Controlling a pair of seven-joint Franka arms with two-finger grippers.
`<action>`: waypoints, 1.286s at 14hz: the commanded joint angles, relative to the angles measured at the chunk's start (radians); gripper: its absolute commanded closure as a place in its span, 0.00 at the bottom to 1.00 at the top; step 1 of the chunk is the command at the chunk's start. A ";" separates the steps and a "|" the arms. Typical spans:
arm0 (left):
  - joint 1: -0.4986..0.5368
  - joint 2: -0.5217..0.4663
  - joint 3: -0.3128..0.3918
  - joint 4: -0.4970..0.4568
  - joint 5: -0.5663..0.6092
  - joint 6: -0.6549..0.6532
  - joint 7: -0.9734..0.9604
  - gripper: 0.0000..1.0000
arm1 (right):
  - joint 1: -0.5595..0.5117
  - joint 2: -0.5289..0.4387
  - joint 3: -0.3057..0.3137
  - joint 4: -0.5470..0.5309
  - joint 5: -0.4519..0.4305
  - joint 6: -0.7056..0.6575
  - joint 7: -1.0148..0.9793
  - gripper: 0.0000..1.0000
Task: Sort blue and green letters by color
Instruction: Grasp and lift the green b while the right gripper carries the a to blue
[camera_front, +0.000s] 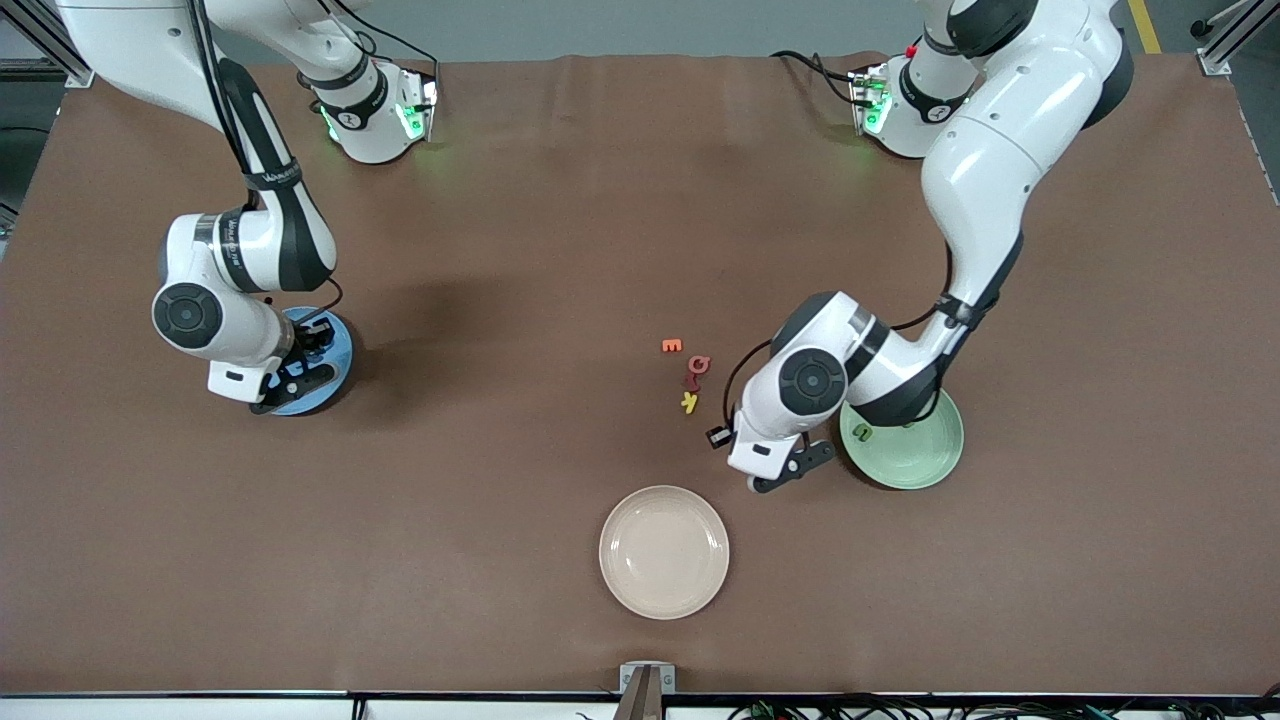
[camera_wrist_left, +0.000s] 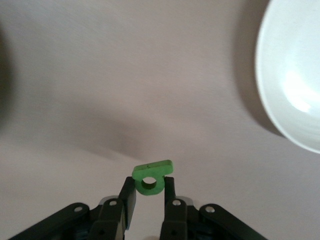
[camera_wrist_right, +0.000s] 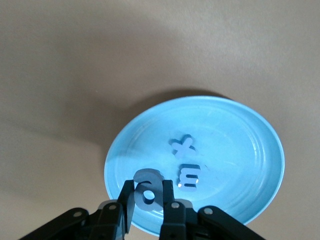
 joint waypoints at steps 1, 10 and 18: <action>0.051 -0.070 -0.008 -0.046 -0.019 -0.101 0.121 0.80 | -0.020 -0.045 0.022 -0.037 -0.017 0.012 -0.008 0.00; 0.321 -0.239 -0.010 -0.304 0.024 -0.100 0.460 0.80 | -0.014 -0.059 0.023 0.014 -0.006 -0.033 0.011 0.00; 0.400 -0.203 -0.007 -0.341 0.090 0.076 0.527 0.80 | -0.005 -0.063 0.028 0.509 0.046 -0.611 0.355 0.00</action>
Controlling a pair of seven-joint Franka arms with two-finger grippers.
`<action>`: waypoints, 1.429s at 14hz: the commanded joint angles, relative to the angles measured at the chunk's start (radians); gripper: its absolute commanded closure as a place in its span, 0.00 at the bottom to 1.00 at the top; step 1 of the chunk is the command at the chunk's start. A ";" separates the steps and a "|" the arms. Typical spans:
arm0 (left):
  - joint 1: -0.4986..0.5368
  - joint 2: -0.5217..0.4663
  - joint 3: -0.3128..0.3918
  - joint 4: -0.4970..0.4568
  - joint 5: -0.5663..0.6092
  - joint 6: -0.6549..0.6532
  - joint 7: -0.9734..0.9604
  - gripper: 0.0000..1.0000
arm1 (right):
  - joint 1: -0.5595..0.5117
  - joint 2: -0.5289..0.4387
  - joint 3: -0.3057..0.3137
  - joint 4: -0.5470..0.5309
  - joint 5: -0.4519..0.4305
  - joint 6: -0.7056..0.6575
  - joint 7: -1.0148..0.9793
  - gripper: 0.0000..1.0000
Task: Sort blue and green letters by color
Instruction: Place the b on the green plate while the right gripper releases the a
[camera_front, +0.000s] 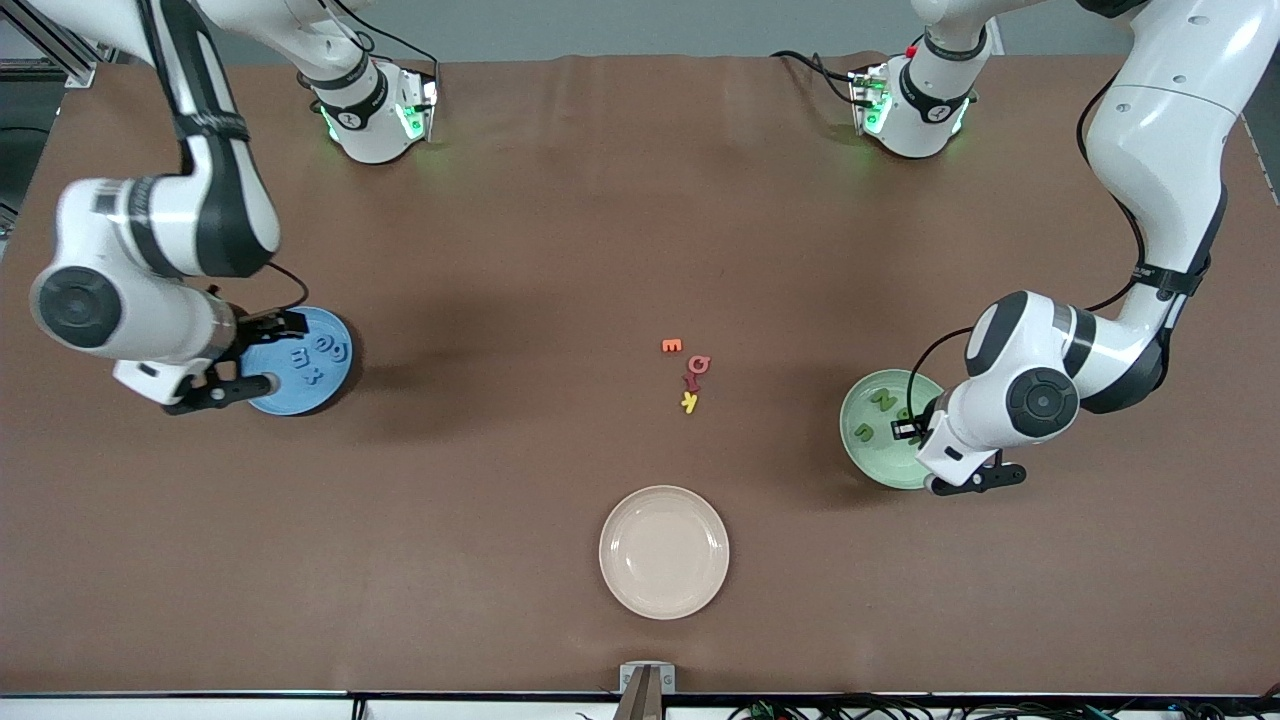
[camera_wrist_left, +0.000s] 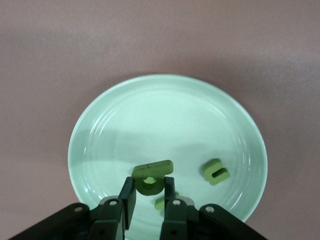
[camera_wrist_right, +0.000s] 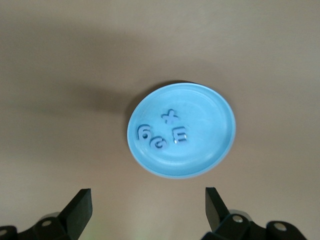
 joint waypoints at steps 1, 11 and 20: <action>0.000 0.003 -0.005 -0.019 0.028 0.070 0.002 0.80 | 0.000 0.012 0.013 0.174 0.019 -0.145 0.159 0.00; 0.001 0.033 0.001 -0.019 0.073 0.125 0.004 0.67 | -0.097 0.014 0.006 0.414 0.037 -0.295 0.210 0.00; 0.004 0.022 0.001 -0.016 0.078 0.116 0.001 0.09 | -0.117 0.017 0.010 0.462 0.048 -0.297 0.218 0.00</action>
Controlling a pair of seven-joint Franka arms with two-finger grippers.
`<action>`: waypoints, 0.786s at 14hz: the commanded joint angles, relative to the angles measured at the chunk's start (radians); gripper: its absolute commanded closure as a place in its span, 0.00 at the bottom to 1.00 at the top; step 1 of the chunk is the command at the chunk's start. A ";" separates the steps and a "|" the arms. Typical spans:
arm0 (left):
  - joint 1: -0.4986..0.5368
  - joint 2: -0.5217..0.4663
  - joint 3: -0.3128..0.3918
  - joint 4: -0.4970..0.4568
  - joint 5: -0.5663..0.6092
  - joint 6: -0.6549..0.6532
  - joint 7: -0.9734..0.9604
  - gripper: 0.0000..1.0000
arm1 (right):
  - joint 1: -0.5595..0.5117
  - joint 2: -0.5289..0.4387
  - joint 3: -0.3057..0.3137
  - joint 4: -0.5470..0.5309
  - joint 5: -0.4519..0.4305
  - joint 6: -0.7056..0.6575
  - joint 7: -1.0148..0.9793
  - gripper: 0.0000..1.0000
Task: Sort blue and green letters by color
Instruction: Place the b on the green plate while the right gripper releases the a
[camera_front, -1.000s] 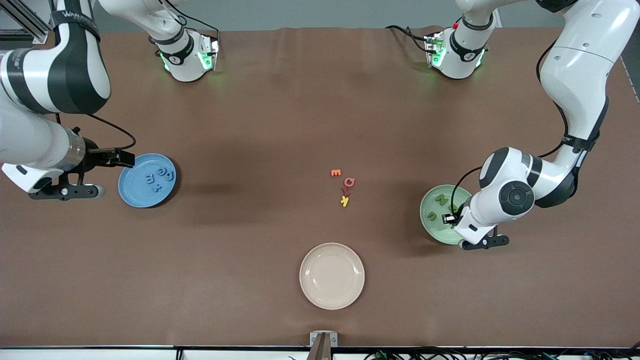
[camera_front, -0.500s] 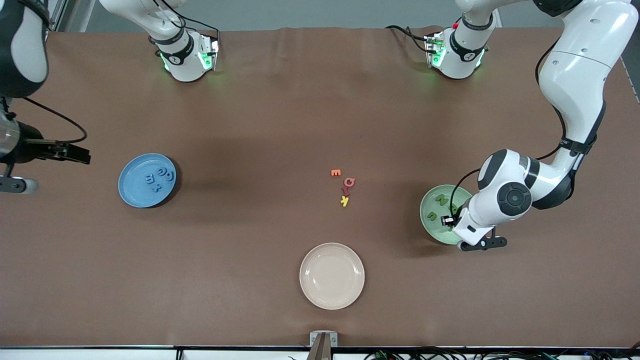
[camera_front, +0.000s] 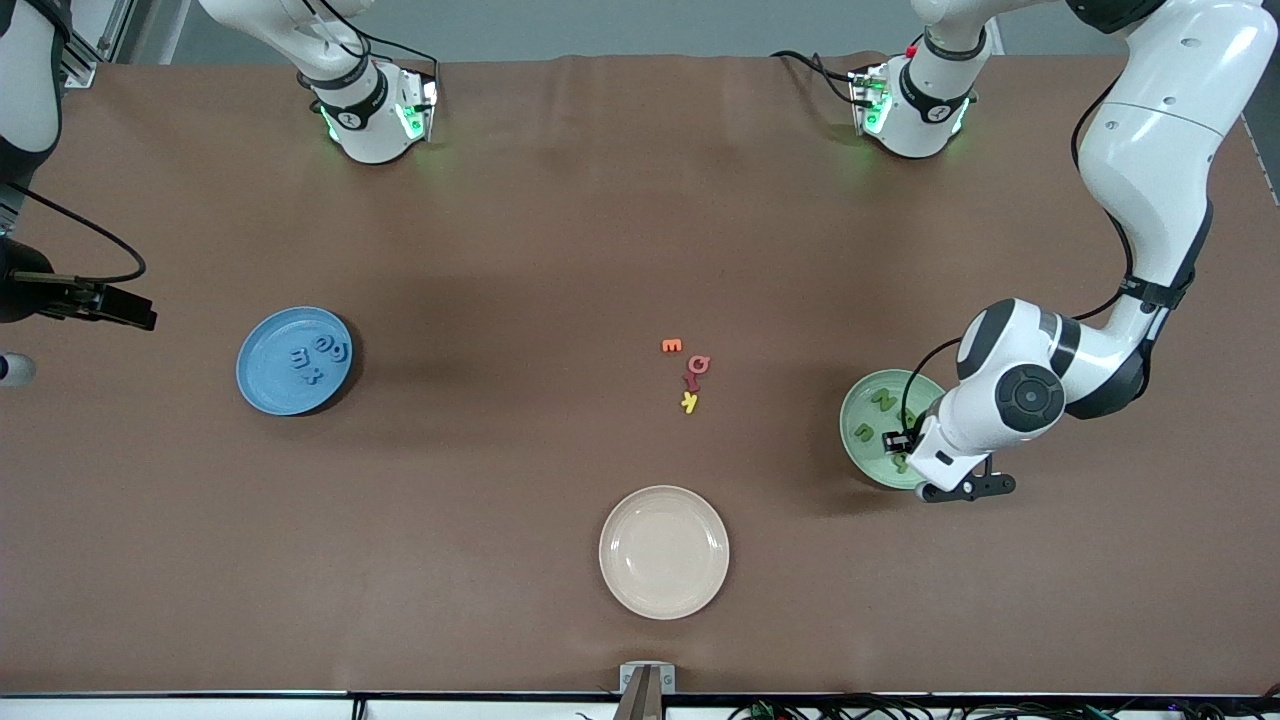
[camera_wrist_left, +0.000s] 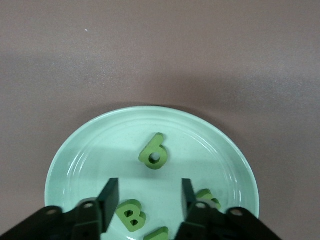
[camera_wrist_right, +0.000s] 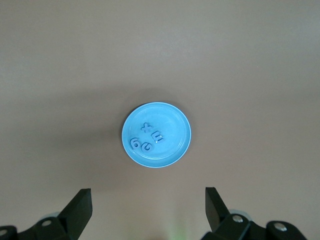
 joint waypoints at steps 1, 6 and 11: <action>0.007 -0.021 -0.002 -0.005 0.020 0.003 0.000 0.02 | -0.007 0.014 0.007 0.028 0.019 -0.023 0.015 0.00; 0.018 -0.031 -0.003 -0.005 0.020 0.001 -0.009 0.00 | -0.009 -0.021 0.006 0.025 0.059 -0.090 0.007 0.00; 0.039 -0.057 0.000 -0.005 -0.126 0.003 0.124 0.00 | -0.063 -0.133 0.058 -0.061 0.060 -0.104 0.006 0.00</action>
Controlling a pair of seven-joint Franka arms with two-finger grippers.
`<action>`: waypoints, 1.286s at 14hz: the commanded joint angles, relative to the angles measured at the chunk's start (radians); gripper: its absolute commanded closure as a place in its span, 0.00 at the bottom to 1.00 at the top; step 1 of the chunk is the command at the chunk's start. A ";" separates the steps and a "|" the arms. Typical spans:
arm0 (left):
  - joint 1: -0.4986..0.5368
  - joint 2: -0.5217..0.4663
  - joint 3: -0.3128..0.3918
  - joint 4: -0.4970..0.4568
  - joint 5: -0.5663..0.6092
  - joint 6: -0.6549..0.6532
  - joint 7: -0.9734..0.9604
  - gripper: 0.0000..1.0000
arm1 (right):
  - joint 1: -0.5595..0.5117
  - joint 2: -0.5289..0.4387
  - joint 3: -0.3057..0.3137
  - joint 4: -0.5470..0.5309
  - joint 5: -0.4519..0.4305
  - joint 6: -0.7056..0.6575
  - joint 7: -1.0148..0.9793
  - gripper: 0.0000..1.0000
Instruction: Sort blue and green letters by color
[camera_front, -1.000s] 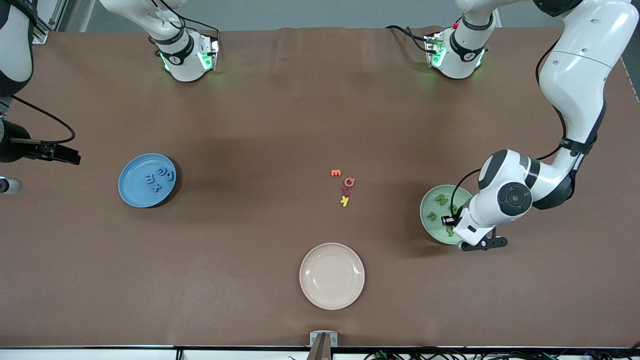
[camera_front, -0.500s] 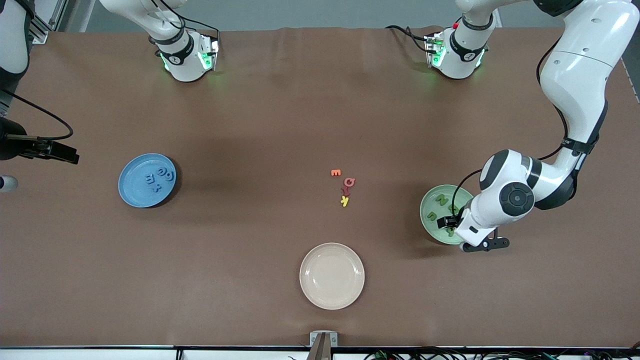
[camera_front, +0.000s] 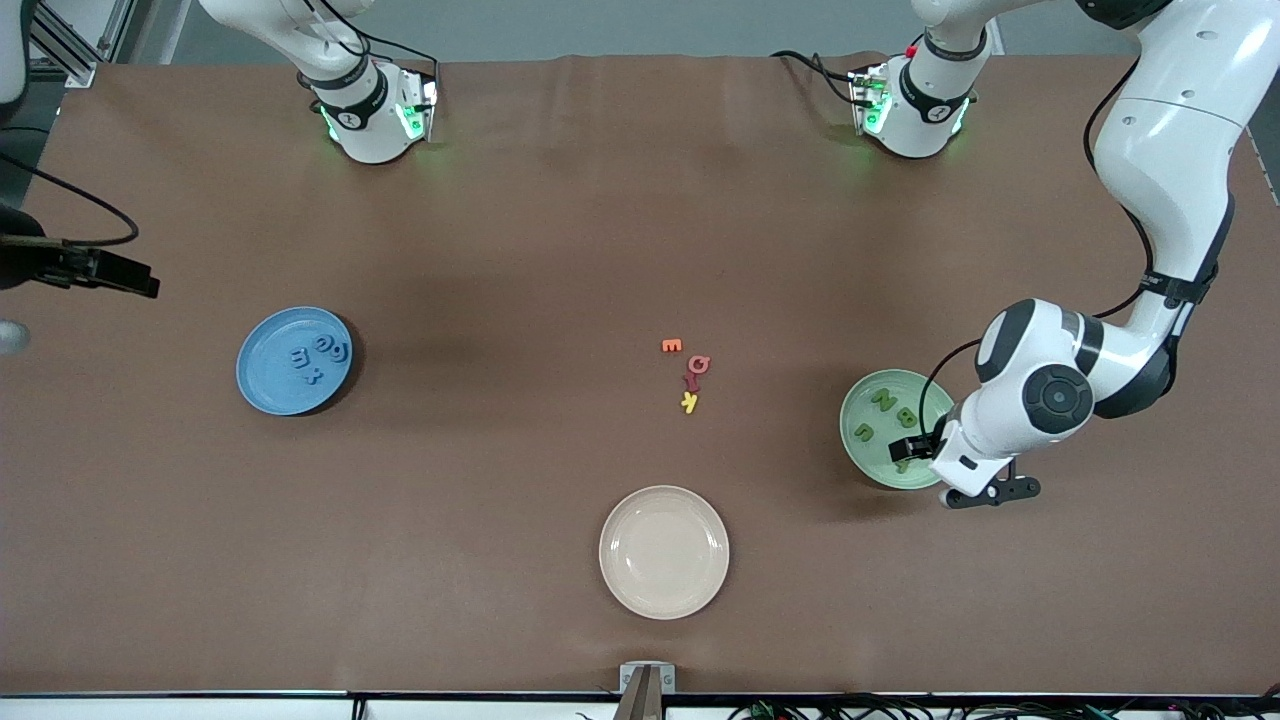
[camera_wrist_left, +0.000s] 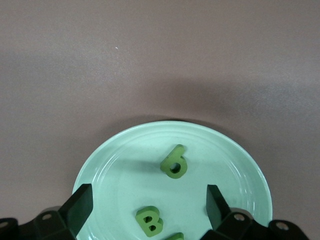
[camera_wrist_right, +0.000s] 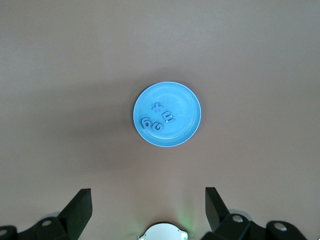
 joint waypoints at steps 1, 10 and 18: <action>-0.004 -0.067 0.020 -0.027 -0.171 0.003 0.168 0.00 | -0.102 -0.107 0.106 -0.094 0.013 0.012 0.005 0.00; -0.337 -0.389 0.492 -0.247 -0.538 -0.042 0.566 0.00 | -0.116 -0.170 0.123 -0.140 0.003 0.010 0.004 0.00; -0.265 -0.664 0.492 -0.209 -0.526 -0.284 0.562 0.00 | -0.149 -0.228 0.165 -0.186 0.004 0.013 0.004 0.00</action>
